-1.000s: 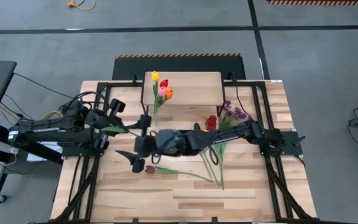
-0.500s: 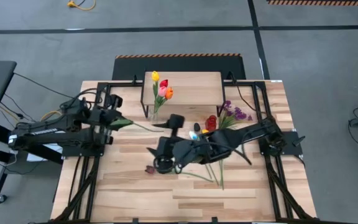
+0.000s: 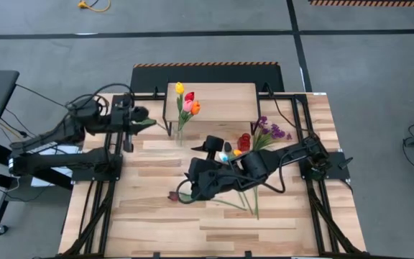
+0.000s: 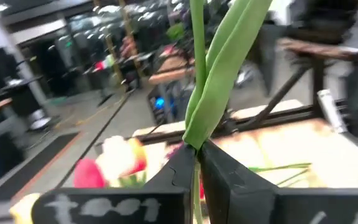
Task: Pick and place flowers into a vace then onto a shelf
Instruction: Put the left black flower into the transparent vase
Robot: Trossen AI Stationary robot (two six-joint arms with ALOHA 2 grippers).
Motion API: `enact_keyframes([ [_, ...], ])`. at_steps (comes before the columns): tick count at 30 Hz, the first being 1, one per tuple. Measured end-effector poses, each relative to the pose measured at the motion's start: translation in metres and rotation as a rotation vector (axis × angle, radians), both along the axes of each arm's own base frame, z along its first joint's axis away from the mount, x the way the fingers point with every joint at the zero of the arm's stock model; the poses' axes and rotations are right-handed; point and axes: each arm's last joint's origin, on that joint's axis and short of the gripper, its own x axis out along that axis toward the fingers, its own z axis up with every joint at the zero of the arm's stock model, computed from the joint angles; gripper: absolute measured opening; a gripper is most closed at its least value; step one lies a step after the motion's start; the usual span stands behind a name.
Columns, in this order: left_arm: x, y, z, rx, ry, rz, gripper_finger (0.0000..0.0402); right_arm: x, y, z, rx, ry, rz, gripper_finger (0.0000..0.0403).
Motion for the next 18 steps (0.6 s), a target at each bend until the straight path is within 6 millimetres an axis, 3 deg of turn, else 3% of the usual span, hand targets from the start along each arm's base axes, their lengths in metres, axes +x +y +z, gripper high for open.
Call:
enact_keyframes([
  [7,0.011,0.016,0.012,-0.006,0.049,0.105,0.0000,-0.001,0.009,-0.011,0.016,0.016,-0.004,0.0373],
  [18,0.030,0.053,-0.006,-0.160,0.147,0.174,0.0000,-0.008,0.027,-0.013,0.022,0.005,0.016,0.0372],
])
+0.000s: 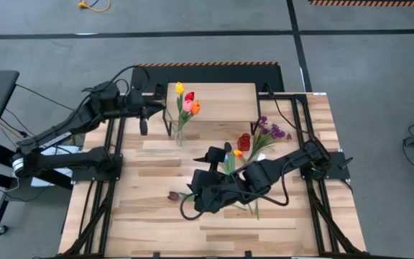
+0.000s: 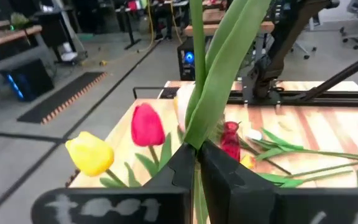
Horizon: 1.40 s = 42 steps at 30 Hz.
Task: Pick and place flowers into a vace then onto a shelf
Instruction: Put the left black flower into the transparent vase, then put the dark red flower into the transparent vase
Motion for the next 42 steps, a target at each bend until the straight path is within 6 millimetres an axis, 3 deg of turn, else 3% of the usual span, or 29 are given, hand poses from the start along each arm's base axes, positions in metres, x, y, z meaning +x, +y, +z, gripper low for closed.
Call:
enact_keyframes([
  [14,0.010,0.013,-0.011,-0.147,0.023,-0.062,0.0005,-0.002,0.002,0.000,0.002,-0.003,-0.009,0.0372],
  [19,0.010,0.014,-0.014,-0.200,0.041,-0.046,0.0041,-0.002,0.002,0.000,0.003,-0.003,-0.009,0.0372],
  [31,0.008,0.012,-0.022,-0.271,0.111,-0.021,0.0177,-0.001,0.002,0.000,0.006,-0.006,-0.010,0.0372],
  [42,-0.010,0.002,-0.023,-0.372,0.152,0.067,0.0192,-0.001,0.002,-0.001,0.020,0.005,0.005,0.0372],
])
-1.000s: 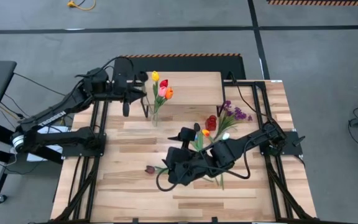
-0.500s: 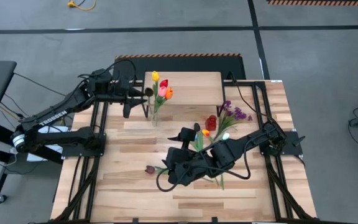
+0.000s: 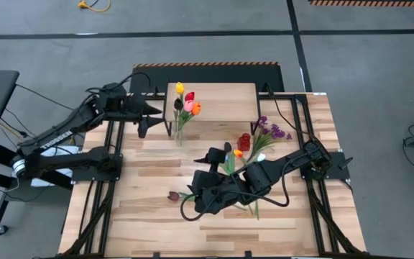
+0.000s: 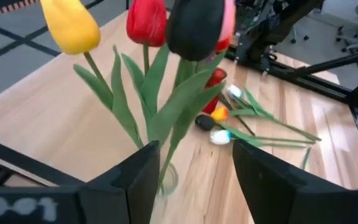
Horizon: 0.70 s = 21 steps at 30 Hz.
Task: Pick and place flowers into a vace then onto a shelf
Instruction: Put the dark red flower into the transparent vase
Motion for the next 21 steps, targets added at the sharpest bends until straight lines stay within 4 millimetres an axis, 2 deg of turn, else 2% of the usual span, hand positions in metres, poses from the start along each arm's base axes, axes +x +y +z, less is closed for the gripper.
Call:
enact_keyframes([
  [7,-0.030,-0.025,0.023,0.098,-0.157,-0.042,0.0192,0.000,0.011,-0.007,0.178,0.090,0.195,0.0372],
  [10,-0.047,-0.039,0.034,0.161,-0.251,-0.063,0.0192,0.003,0.020,-0.007,0.239,0.068,0.256,0.0372],
  [13,-0.064,-0.055,0.042,0.194,-0.336,-0.116,0.0192,0.007,0.026,-0.010,0.276,0.023,0.222,0.0372],
  [16,-0.080,-0.069,0.044,0.211,-0.408,-0.190,0.0192,0.010,0.019,-0.013,0.303,0.023,0.148,0.0372],
  [19,-0.091,-0.077,0.038,0.190,-0.453,-0.227,0.0192,0.011,0.010,-0.029,0.241,0.093,0.020,0.0372],
  [21,-0.096,-0.081,0.032,0.180,-0.488,-0.253,0.0192,0.019,0.006,-0.041,0.233,0.109,-0.021,0.0372],
])
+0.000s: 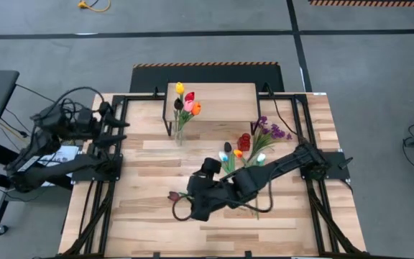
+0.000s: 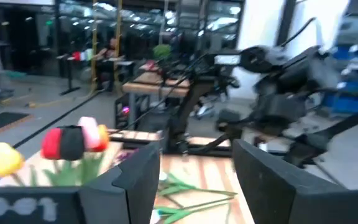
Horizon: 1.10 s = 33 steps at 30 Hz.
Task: Pick and place flowers into a vace then onto a shelf
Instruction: Put the dark red flower into the transparent vase
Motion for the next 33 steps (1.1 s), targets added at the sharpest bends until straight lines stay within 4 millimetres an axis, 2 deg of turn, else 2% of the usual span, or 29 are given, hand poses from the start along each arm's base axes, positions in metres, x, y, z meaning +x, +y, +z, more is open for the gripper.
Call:
enact_keyframes([
  [3,-0.004,-0.003,-0.013,-0.014,-0.038,-0.018,0.0192,0.011,0.000,-0.018,-0.011,0.033,0.001,0.0372],
  [8,-0.002,-0.002,-0.039,-0.064,-0.085,-0.044,0.0192,0.038,-0.003,-0.074,-0.009,0.170,0.028,0.0366],
  [11,0.002,-0.001,-0.052,-0.095,-0.100,-0.083,0.0192,0.044,-0.011,-0.097,-0.032,0.254,0.006,0.0360],
  [14,0.005,-0.001,-0.061,-0.119,-0.107,-0.119,0.0192,0.045,-0.021,-0.107,-0.018,0.322,-0.023,0.0354],
  [19,0.008,0.000,-0.069,-0.139,-0.089,-0.121,0.0192,0.049,-0.030,-0.106,0.052,0.344,-0.008,0.0342],
  [22,0.009,0.001,-0.072,-0.145,-0.082,-0.121,0.0192,0.050,-0.028,-0.105,0.087,0.351,0.051,0.0338],
  [33,0.009,0.001,-0.073,-0.148,-0.075,-0.126,0.0192,0.067,-0.012,-0.171,0.121,0.431,0.114,0.0338],
])
